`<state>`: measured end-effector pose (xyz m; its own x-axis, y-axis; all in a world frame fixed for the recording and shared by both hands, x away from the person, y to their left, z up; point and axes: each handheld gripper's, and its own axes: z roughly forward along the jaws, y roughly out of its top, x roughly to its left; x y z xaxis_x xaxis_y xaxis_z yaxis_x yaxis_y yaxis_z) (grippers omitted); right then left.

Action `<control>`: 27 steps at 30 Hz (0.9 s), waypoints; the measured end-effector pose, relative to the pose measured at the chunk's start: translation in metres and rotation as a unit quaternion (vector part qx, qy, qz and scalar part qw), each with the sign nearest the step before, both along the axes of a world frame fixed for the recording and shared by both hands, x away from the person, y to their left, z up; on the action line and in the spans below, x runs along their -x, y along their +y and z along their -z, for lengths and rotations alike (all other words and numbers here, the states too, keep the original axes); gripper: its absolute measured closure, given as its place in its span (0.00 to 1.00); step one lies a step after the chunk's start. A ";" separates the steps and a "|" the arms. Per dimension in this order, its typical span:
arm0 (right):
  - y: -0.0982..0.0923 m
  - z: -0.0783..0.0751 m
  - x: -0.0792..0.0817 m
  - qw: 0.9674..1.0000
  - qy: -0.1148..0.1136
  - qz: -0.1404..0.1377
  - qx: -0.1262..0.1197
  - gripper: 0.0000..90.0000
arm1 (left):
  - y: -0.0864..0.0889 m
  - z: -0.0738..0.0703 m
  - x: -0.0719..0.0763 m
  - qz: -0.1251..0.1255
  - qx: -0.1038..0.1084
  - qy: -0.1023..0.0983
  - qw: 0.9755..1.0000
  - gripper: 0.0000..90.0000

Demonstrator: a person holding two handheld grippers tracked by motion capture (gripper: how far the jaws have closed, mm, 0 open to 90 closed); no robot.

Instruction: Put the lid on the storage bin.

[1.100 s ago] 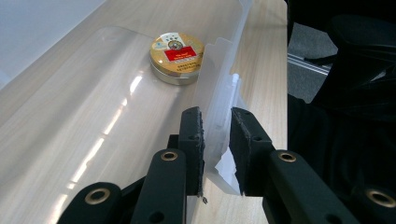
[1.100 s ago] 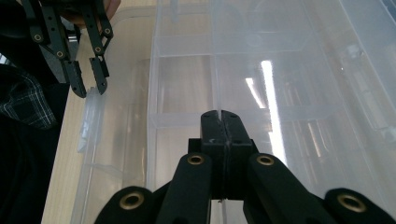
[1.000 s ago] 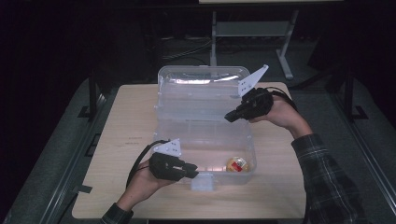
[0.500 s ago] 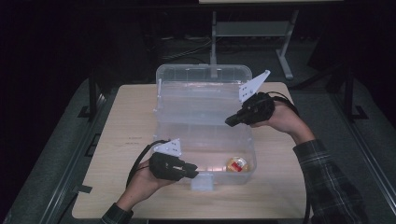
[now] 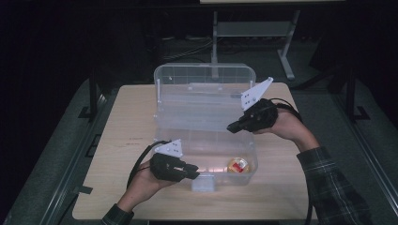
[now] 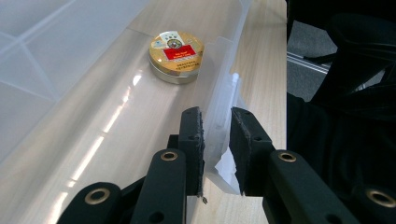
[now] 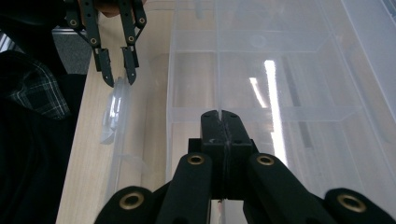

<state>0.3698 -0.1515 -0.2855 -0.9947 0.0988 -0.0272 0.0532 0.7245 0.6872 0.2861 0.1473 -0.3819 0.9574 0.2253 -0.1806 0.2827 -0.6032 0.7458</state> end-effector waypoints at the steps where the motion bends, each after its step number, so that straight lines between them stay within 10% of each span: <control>1: 0.000 0.000 0.001 1.000 0.001 -0.001 -0.001 1.00 | 0.000 0.000 0.000 0.000 0.000 0.000 1.000 0.83; 27: 0.000 0.011 0.019 1.000 0.013 -0.020 -0.003 1.00 | 0.000 0.000 0.001 0.000 -0.001 -0.001 1.000 0.83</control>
